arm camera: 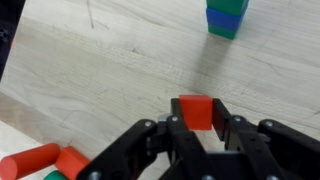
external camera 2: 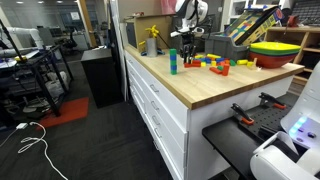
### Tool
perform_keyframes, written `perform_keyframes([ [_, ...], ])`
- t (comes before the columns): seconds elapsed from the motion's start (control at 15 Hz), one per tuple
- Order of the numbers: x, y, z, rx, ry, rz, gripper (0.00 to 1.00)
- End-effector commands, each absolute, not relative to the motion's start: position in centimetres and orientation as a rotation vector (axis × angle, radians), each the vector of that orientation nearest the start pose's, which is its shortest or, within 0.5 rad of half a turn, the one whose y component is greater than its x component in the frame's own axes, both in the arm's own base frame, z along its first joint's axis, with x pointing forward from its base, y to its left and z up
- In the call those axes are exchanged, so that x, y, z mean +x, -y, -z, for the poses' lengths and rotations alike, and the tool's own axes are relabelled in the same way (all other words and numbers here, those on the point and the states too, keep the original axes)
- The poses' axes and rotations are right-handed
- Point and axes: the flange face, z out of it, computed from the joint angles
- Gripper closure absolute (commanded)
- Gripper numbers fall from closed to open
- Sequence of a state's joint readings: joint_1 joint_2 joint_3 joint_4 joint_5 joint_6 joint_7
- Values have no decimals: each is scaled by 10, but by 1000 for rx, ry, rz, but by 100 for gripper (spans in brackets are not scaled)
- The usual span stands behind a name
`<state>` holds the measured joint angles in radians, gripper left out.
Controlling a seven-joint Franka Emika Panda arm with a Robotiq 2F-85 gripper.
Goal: Move the red and yellow blocks to the left
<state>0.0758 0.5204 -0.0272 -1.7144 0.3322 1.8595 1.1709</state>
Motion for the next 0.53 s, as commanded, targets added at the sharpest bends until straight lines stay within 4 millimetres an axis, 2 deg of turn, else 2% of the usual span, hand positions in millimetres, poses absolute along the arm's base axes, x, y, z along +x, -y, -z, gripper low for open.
perform_keyframes([
  [0.0, 630, -53, -282, -2307, -1901, -706, 91],
  [0.27, 629, -57, -279, -2239, -1938, -673, 91],
  [0.47, 624, -57, -269, -2228, -1972, -629, 91],
])
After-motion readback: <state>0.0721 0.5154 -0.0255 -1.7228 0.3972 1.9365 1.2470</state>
